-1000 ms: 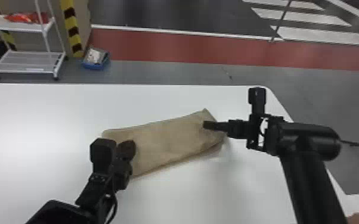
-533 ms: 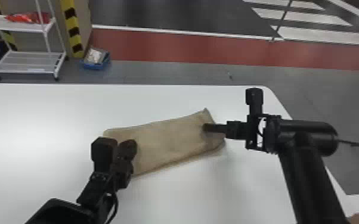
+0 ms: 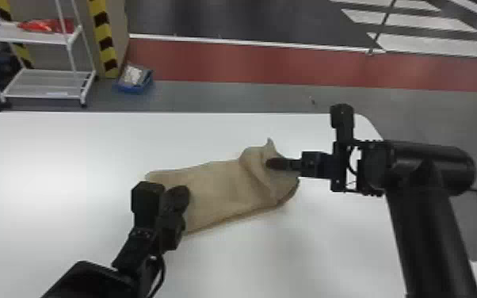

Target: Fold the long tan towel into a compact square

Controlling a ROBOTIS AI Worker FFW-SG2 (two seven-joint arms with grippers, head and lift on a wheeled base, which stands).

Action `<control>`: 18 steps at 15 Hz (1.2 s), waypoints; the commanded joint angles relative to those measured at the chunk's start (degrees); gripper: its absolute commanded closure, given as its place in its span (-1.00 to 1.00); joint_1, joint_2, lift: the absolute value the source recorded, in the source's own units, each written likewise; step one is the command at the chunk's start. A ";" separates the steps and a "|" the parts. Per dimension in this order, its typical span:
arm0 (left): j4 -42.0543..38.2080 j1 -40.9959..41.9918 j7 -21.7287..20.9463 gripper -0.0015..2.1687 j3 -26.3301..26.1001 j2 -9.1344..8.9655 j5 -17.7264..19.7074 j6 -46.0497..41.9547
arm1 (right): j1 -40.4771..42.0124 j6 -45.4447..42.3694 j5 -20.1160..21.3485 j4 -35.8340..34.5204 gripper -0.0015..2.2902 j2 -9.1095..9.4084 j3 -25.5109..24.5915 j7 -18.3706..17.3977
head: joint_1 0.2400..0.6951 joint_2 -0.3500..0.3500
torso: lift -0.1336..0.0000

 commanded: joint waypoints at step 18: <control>-12.30 4.05 -6.59 0.91 5.53 3.43 1.12 14.35 | -8.07 16.44 -1.84 -6.94 0.24 1.69 3.67 -1.81 | 1.00 -0.24 | -0.84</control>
